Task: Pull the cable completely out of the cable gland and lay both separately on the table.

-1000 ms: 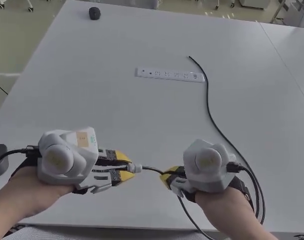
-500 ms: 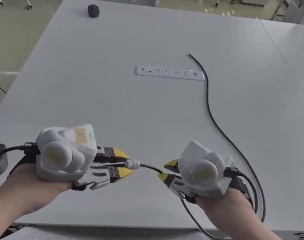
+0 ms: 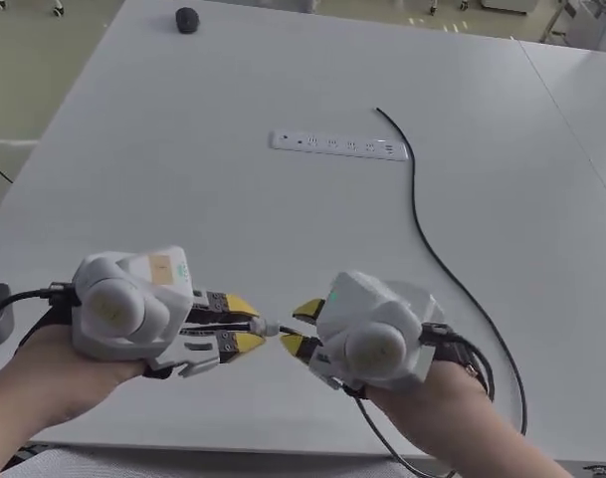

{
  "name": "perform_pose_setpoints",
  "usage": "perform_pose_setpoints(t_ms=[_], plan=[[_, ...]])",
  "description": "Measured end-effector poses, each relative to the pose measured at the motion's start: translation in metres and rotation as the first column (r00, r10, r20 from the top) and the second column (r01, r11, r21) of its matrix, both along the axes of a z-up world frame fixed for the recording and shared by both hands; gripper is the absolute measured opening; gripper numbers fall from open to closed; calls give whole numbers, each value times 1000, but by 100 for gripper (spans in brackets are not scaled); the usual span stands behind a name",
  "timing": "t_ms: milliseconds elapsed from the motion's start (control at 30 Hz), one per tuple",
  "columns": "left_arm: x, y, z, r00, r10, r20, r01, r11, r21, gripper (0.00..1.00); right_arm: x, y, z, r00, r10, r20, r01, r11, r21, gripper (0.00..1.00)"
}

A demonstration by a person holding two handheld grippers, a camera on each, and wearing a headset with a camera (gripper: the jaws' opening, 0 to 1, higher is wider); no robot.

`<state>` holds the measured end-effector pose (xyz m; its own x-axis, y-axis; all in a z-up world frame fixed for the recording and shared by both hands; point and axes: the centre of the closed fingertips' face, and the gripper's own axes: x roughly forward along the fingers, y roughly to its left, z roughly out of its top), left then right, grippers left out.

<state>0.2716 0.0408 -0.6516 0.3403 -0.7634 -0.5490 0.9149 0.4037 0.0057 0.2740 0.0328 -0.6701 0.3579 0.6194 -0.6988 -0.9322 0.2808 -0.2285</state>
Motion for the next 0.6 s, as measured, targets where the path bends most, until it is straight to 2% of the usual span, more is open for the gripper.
perform_pose_setpoints(t_ms=[167, 400, 600], plan=[[0, -1, 0, 1000, 1, 1, -1, 1000, -1, 15, 1, 2, 0, 1000, 15, 20, -15, 1000, -4, 1], [0, -1, -1, 1000, 3, 2, -3, 1000, -1, 15, 1, 1, 0, 1000, 21, 19, -21, 1000, 1, 1], [1, -2, 0, 1000, 4, 4, -4, 1000, -7, 15, 4, -1, 1, 999, -24, -24, 25, 999, 34, 0]])
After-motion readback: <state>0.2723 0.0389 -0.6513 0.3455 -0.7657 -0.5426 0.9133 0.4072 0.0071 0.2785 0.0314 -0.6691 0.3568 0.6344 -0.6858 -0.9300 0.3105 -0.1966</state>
